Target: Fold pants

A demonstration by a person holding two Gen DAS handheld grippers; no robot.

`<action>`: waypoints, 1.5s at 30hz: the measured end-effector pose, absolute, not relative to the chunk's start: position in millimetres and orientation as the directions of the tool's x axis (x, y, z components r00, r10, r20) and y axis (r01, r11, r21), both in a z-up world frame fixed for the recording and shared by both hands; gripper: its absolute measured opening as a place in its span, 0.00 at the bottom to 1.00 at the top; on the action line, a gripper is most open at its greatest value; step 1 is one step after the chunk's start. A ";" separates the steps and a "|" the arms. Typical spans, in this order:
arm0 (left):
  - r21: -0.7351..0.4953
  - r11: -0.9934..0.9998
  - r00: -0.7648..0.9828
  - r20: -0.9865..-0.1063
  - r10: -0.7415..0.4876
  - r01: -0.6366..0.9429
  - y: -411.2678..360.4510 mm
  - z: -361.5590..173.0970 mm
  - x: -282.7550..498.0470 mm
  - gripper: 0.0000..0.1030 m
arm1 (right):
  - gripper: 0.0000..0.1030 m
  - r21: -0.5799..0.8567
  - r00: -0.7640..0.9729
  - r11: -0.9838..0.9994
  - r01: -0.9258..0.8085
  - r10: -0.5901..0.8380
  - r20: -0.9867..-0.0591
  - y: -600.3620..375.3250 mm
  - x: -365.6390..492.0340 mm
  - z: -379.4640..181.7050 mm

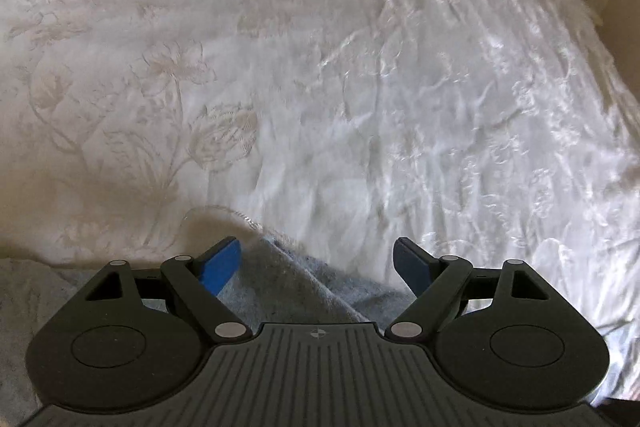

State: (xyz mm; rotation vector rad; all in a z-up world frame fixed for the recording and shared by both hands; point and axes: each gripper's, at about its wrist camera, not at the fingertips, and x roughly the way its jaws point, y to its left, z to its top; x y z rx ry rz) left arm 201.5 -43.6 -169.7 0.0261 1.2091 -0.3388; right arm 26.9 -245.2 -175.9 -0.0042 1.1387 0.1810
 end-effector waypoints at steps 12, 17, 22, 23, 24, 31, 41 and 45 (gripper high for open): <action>-0.226 0.897 0.159 -0.939 -0.304 0.380 -30.8 -193.2 126.8 0.81 | 0.20 -0.062 0.362 0.971 0.229 -0.144 -0.921 -313.9 43.2 -196.9; -0.128 0.813 -0.012 -0.989 -0.148 0.568 -28.5 -236.8 70.6 0.81 | 0.23 0.026 0.306 0.953 0.303 -0.071 -0.949 -317.3 1.8 -191.9; -0.101 0.774 -0.027 -0.994 -0.109 0.625 -12.7 -237.2 48.0 0.81 | 0.25 -0.006 0.203 0.949 0.315 -0.073 -0.976 -304.5 -48.6 -202.6; -0.104 0.783 -0.022 -0.993 -0.115 0.613 -11.8 -233.8 50.0 0.81 | 0.25 0.001 0.222 0.947 0.321 -0.075 -0.972 -300.9 -53.6 -196.0; -0.108 0.798 -0.002 -0.991 -0.132 0.593 -10.8 -227.8 53.5 0.81 | 0.25 0.014 0.247 0.946 0.324 -0.071 -0.966 -296.9 -57.7 -188.7; -0.134 0.812 0.099 -0.968 -0.229 0.569 -30.8 -199.6 75.9 0.81 | 0.29 0.008 0.398 0.996 0.093 -0.030 -0.917 -233.0 -59.8 -160.2; -0.144 0.783 0.084 -0.966 -0.243 0.605 -40.9 -204.3 65.9 0.81 | 0.34 -0.168 0.414 0.931 -0.324 -0.020 -0.910 -160.7 -60.4 -181.1; -0.157 0.790 0.074 -0.966 -0.247 0.593 -34.0 -205.8 66.0 0.81 | 0.34 -0.232 0.431 0.892 -0.388 -0.047 -0.901 -148.3 -58.7 -189.8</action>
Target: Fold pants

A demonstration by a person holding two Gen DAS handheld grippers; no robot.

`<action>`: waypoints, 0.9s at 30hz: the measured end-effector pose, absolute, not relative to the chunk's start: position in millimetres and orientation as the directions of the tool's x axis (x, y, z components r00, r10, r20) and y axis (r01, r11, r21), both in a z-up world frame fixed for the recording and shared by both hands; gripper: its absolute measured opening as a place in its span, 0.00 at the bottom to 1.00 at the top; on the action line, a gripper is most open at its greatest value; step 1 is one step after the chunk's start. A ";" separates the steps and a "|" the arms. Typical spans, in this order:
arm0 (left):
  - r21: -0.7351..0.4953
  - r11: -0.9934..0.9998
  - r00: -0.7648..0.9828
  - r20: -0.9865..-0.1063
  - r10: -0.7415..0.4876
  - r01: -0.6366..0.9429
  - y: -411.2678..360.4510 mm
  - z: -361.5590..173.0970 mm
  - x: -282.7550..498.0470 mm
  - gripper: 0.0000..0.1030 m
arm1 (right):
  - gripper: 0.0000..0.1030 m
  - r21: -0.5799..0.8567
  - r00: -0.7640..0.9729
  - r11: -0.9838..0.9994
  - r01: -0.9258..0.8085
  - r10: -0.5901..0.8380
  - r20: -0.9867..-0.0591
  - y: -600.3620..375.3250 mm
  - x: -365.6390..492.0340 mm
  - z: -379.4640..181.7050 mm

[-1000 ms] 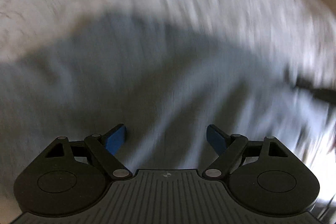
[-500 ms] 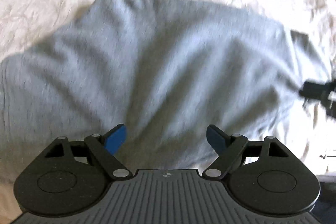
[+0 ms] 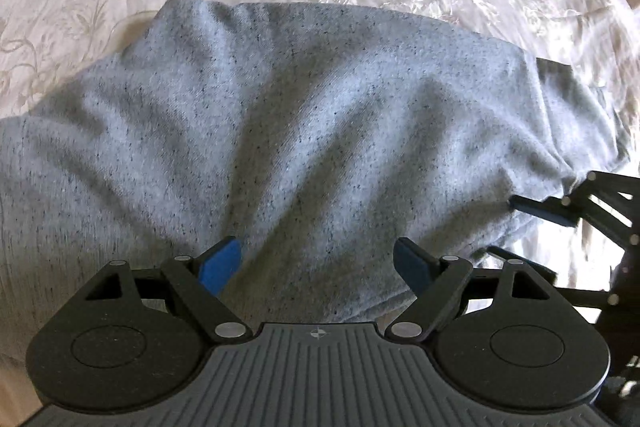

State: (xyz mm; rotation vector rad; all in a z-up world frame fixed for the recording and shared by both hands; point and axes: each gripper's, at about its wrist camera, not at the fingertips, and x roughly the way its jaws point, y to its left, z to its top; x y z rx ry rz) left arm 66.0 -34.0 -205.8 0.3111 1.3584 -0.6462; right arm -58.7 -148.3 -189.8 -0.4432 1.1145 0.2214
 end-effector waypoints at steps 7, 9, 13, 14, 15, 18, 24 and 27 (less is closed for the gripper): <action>-0.181 0.776 0.081 -0.955 -0.286 0.605 -36.0 -192.5 65.9 0.81 | 0.03 -0.190 0.450 0.929 -0.318 -0.029 -0.893 -153.6 -51.7 -176.8; -0.189 0.765 0.089 -0.948 -0.306 0.615 -42.5 -187.8 64.6 0.81 | 0.03 -0.151 0.451 0.937 -0.316 0.008 -0.892 -154.6 -55.4 -168.2; -0.193 0.742 0.071 -0.949 -0.308 0.642 -67.7 -198.7 57.9 0.81 | 0.03 -0.155 0.404 0.931 -0.331 -0.009 -0.915 -152.9 -64.4 -187.5; -0.193 0.735 0.067 -0.949 -0.308 0.650 -73.7 -202.9 55.0 0.81 | 0.03 -0.155 0.394 0.931 -0.330 -0.013 -0.919 -153.1 -62.2 -194.4; -0.192 0.729 0.064 -0.950 -0.307 0.657 -80.6 -208.0 51.6 0.81 | 0.03 -0.148 0.388 0.936 -0.320 -0.013 -0.921 -154.3 -59.2 -199.5; -0.167 0.739 0.042 -0.966 -0.255 0.653 -91.9 -232.4 46.1 0.81 | 0.03 -0.115 0.380 0.953 -0.280 0.001 -0.925 -159.8 -51.8 -208.2; -0.091 0.755 0.037 -0.988 -0.151 0.649 -96.5 -256.9 36.8 0.83 | 0.10 -0.057 0.425 0.986 -0.158 0.016 -0.905 -199.3 -67.4 -178.7; -0.081 0.776 0.035 -0.991 -0.132 0.625 -100.0 -258.7 34.7 0.83 | 0.28 -0.043 0.465 0.999 0.013 -0.044 -0.884 -248.1 -85.4 -156.1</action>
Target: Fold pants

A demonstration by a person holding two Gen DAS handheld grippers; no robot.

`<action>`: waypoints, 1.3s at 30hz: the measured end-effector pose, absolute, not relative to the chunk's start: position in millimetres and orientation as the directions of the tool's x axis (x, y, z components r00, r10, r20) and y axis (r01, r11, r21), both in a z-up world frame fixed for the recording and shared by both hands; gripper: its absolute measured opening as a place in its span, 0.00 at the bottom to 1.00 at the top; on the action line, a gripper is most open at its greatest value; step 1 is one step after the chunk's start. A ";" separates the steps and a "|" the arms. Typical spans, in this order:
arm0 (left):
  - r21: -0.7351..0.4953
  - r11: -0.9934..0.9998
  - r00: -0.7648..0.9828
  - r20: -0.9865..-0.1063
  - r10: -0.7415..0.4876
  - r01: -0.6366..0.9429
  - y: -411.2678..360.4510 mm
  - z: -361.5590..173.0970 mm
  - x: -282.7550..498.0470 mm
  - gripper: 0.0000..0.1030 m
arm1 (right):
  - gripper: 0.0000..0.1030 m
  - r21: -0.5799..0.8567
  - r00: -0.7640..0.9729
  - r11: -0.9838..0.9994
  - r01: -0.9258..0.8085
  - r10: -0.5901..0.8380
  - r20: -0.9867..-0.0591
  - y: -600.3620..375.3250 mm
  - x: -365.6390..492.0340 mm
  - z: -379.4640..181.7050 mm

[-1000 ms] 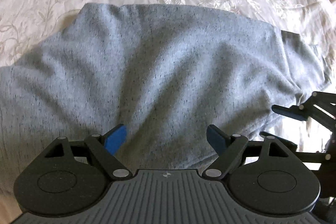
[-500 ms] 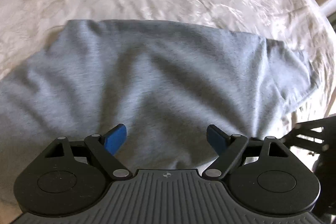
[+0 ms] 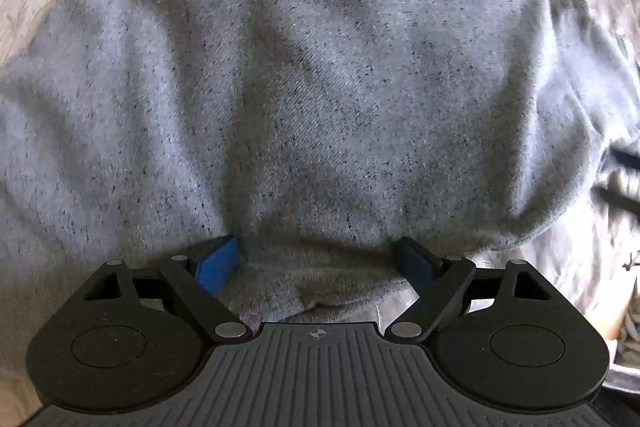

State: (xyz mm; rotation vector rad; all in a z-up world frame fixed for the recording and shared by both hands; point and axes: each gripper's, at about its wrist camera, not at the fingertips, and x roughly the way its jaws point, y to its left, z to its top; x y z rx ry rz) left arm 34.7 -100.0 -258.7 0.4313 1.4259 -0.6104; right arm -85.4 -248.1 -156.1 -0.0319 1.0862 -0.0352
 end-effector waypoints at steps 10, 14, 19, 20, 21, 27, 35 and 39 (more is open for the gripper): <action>0.018 0.808 0.084 -0.996 -0.039 0.589 -128.1 -270.8 17.8 0.94 | 0.51 -0.128 0.363 0.797 0.590 -0.404 -0.840 -468.4 -148.7 -134.2; 0.034 0.816 0.077 -0.997 -0.013 0.576 -135.2 -271.6 19.1 0.94 | 0.62 -0.118 0.320 0.755 0.645 -0.407 -0.855 -528.7 -152.8 -150.9; 0.044 0.833 0.065 -0.998 0.010 0.552 -138.6 -272.6 23.3 0.95 | 0.65 0.001 0.345 0.752 0.659 -0.301 -0.889 -569.0 -147.4 -177.2; 0.049 0.835 0.063 -0.998 0.017 0.548 -138.7 -272.1 24.7 0.95 | 0.65 0.022 0.351 0.760 0.650 -0.275 -0.895 -574.0 -144.4 -183.4; 0.053 0.838 0.061 -0.998 0.024 0.544 -140.3 -272.5 24.7 0.95 | 0.65 0.037 0.355 0.768 0.639 -0.253 -0.900 -578.1 -140.4 -189.6; 0.068 0.848 0.052 -0.997 0.048 0.525 -151.3 -278.6 35.8 0.96 | 0.15 0.172 0.386 0.779 0.603 -0.097 -0.917 -590.4 -117.5 -206.7; 0.077 0.848 0.060 -0.997 0.053 0.525 -161.8 -283.8 38.5 0.98 | 0.02 -0.155 0.227 0.801 0.578 -0.341 -0.912 -576.7 -107.8 -200.5; 0.084 0.855 0.062 -0.996 0.060 0.512 -169.2 -273.5 38.7 0.94 | 0.05 -0.113 0.268 0.794 0.598 -0.330 -0.905 -578.2 -110.9 -202.2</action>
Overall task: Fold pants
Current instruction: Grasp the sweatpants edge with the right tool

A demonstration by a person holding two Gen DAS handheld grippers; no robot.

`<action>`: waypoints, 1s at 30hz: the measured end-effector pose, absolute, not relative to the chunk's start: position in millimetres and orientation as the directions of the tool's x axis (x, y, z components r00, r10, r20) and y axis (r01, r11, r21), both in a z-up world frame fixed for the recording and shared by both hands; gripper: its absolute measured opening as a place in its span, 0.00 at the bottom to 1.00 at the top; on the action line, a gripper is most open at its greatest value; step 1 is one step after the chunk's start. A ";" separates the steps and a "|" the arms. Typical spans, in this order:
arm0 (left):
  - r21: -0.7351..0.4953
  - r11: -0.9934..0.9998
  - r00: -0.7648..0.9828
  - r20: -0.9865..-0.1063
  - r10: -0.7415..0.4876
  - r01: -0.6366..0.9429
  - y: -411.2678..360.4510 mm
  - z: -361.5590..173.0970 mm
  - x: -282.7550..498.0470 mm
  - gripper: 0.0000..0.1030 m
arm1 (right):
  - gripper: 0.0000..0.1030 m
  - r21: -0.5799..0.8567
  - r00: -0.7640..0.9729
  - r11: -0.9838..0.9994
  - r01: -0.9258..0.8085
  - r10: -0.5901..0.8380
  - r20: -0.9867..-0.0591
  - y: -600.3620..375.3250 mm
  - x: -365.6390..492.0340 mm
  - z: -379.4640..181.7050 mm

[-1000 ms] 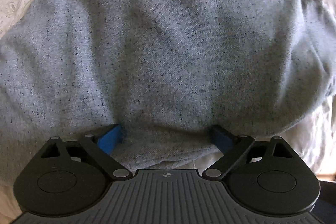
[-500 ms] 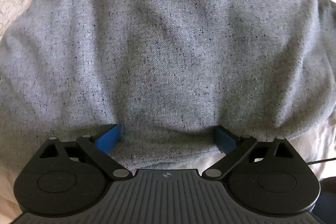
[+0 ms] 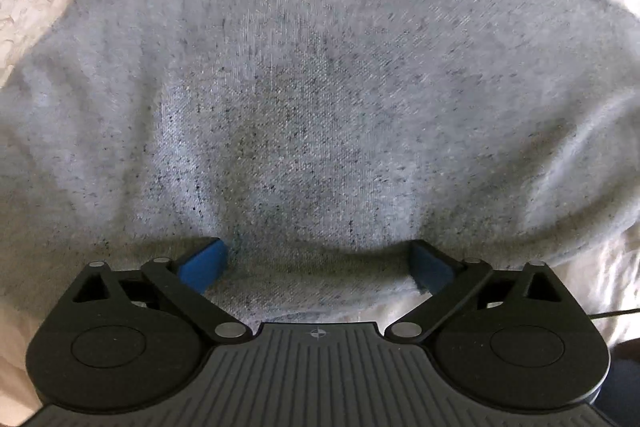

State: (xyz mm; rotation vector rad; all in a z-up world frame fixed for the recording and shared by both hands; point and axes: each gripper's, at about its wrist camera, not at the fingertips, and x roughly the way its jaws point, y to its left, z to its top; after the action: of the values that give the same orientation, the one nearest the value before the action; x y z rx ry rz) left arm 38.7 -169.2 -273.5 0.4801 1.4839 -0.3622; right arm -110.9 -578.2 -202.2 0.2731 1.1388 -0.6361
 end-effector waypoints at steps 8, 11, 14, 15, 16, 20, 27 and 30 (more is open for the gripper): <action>-0.053 0.813 0.170 -0.968 -0.185 0.580 -249.2 -235.9 23.2 0.94 | 0.24 -0.015 0.406 0.774 0.634 -0.348 -0.845 -577.7 -143.5 -154.0; -0.087 0.771 0.151 -0.961 -0.232 0.631 -282.8 -242.1 12.7 0.94 | 0.26 0.028 0.453 0.805 0.593 -0.305 -0.838 -559.5 -152.4 -147.3; -0.076 0.719 0.104 -0.974 -0.203 0.691 -306.5 -260.9 -3.5 0.94 | 0.28 0.011 0.410 0.835 0.550 -0.259 -0.874 -538.3 -165.6 -161.1; -0.058 0.703 0.086 -0.982 -0.168 0.708 -310.7 -268.2 -10.6 0.94 | 0.28 -0.013 0.373 0.846 0.533 -0.248 -0.894 -530.8 -170.7 -171.7; -0.044 0.687 0.062 -0.990 -0.128 0.725 -312.8 -277.4 -16.9 0.95 | 0.27 -0.046 0.335 0.858 0.512 -0.249 -0.909 -524.0 -176.9 -181.0; -0.019 0.636 0.035 -0.997 -0.073 0.771 -310.5 -285.7 -34.4 0.95 | 0.29 -0.083 0.327 0.878 0.471 -0.262 -0.908 -506.6 -194.7 -186.1; -0.077 0.701 0.063 -0.983 -0.171 0.709 -304.2 -254.7 -25.5 0.94 | 0.60 0.075 0.453 0.801 0.594 -0.255 -0.855 -542.8 -204.2 -154.3; -0.081 0.702 0.092 -0.974 -0.205 0.707 -318.2 -240.6 -11.9 0.94 | 0.61 0.187 0.463 0.756 0.627 -0.168 -0.870 -572.2 -203.8 -163.9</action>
State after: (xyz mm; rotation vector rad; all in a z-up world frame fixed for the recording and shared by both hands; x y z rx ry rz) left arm -11.9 -318.2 -240.6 0.4711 1.3135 -0.7158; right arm -203.8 -572.2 -163.9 0.5346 0.9753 -0.5186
